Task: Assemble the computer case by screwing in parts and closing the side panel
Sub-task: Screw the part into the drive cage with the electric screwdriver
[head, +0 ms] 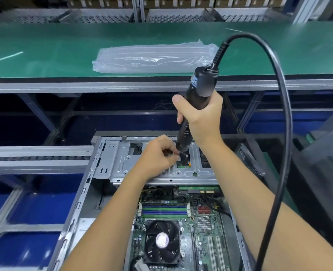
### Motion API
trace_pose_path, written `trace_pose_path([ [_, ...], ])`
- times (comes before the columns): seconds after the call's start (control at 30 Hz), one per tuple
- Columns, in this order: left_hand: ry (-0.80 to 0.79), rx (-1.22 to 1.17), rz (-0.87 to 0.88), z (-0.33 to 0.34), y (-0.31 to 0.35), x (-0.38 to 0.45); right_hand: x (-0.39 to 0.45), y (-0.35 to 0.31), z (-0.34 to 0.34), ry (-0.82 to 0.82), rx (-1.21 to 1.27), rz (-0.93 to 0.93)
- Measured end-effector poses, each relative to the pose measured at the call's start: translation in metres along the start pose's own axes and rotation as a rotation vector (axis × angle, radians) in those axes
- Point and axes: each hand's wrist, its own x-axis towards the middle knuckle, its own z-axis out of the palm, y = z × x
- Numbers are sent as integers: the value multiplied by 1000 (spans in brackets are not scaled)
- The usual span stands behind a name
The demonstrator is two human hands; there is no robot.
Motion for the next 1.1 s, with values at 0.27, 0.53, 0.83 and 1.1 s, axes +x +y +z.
trace_pose_path([
  [0.27,3,-20,-16,0,-1,1,0,1,-1,16,1,-5],
  [0.53,3,-27,-13,0,-1,1,-2,-4,-1,7,3,-27],
  [0.83,18,-80,-2,-1,-2,0,1,-8,0,-9,25,-22],
  [1.1,3,-61,9,-1,-1,1,-1,1,0,1,20,-13],
])
